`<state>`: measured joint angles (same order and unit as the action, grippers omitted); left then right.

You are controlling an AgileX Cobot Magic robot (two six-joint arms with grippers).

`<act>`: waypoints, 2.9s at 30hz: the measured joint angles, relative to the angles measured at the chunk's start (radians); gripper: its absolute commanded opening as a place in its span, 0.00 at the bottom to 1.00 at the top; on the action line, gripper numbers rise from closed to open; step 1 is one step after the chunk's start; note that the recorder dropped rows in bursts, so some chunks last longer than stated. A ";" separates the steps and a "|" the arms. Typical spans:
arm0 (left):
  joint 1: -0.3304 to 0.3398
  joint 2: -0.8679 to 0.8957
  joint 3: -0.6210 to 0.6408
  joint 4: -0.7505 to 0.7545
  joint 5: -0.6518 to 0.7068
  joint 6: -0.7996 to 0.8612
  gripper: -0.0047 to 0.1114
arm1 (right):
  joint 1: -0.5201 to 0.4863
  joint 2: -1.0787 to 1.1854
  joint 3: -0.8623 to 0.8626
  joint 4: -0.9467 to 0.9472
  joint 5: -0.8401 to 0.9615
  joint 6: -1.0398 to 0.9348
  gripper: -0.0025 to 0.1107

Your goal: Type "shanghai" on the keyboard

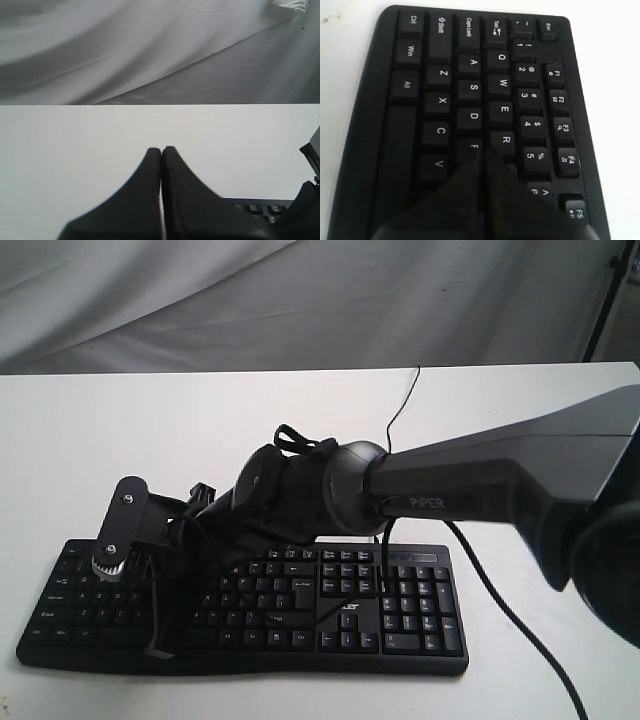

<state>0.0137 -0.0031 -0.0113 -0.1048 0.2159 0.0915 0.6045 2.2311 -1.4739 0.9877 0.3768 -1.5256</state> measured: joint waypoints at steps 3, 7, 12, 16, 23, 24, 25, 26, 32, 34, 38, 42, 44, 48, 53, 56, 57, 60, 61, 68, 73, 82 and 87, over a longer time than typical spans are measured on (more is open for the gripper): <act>0.000 0.000 0.000 0.000 0.000 0.000 0.05 | 0.000 0.000 0.000 0.000 0.000 0.000 0.02; 0.000 0.000 0.000 0.000 0.000 0.000 0.05 | 0.000 0.000 0.000 0.000 0.000 0.000 0.02; 0.000 0.000 0.000 0.000 0.000 0.000 0.05 | 0.000 0.008 0.000 0.000 0.000 0.000 0.02; 0.000 0.000 0.000 0.000 0.000 0.000 0.05 | 0.000 0.010 0.000 0.000 0.000 0.000 0.02; 0.000 0.000 0.000 0.000 0.000 0.000 0.05 | 0.000 0.010 0.000 0.000 0.000 0.000 0.02; 0.000 0.000 0.000 0.000 0.000 0.000 0.05 | 0.000 0.010 0.000 0.000 0.000 0.000 0.02; 0.000 0.000 0.000 0.000 0.000 0.000 0.05 | 0.000 0.010 0.000 0.000 0.000 -0.002 0.02; 0.000 0.000 0.000 0.000 0.000 0.000 0.05 | 0.000 0.010 0.000 0.000 0.000 -0.004 0.02; 0.000 0.000 0.000 0.000 0.000 0.000 0.05 | 0.000 0.010 0.000 0.000 0.004 -0.004 0.02; 0.000 0.000 0.000 0.000 0.000 0.000 0.05 | 0.000 0.010 0.000 0.000 0.008 -0.004 0.02; 0.000 0.000 0.000 0.000 0.000 0.000 0.05 | 0.000 0.010 0.000 0.000 0.016 -0.004 0.02; 0.000 0.000 0.000 0.000 0.000 0.000 0.05 | 0.000 0.010 0.000 0.000 0.018 -0.004 0.02; 0.000 0.000 0.000 0.000 0.000 0.000 0.05 | 0.000 0.010 0.000 0.000 0.018 -0.004 0.02; 0.000 0.000 0.000 0.000 0.000 0.000 0.05 | 0.000 0.010 0.000 0.000 0.018 -0.004 0.02; 0.000 0.000 0.000 0.000 0.000 0.000 0.05 | 0.000 0.010 0.000 0.000 0.020 -0.004 0.02; 0.000 0.000 0.000 0.000 0.000 0.000 0.05 | 0.000 0.022 -0.001 0.000 0.020 -0.004 0.02; 0.000 0.000 0.000 0.000 0.000 0.000 0.05 | 0.000 0.024 -0.003 0.003 0.022 -0.004 0.02; 0.000 0.000 0.000 0.000 0.000 0.000 0.05 | 0.000 0.024 -0.008 0.004 0.022 -0.004 0.02; 0.000 0.000 0.000 0.000 0.000 0.000 0.05 | 0.000 0.024 -0.008 0.004 0.024 -0.004 0.02; 0.000 0.000 0.000 0.000 0.000 0.000 0.05 | 0.000 -0.014 -0.008 -0.005 0.026 -0.004 0.02; 0.000 0.000 0.000 0.000 0.000 0.000 0.05 | 0.000 -0.031 -0.008 -0.011 0.026 -0.004 0.02; 0.000 0.000 0.000 0.000 0.000 0.000 0.05 | -0.008 -0.033 -0.008 -0.043 0.064 0.019 0.02; 0.000 0.000 0.000 0.000 0.000 0.000 0.05 | -0.015 -0.041 0.004 -0.094 0.073 0.057 0.02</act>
<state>0.0137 -0.0031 -0.0113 -0.1048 0.2159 0.0915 0.5896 2.1898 -1.4694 0.8940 0.4496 -1.4682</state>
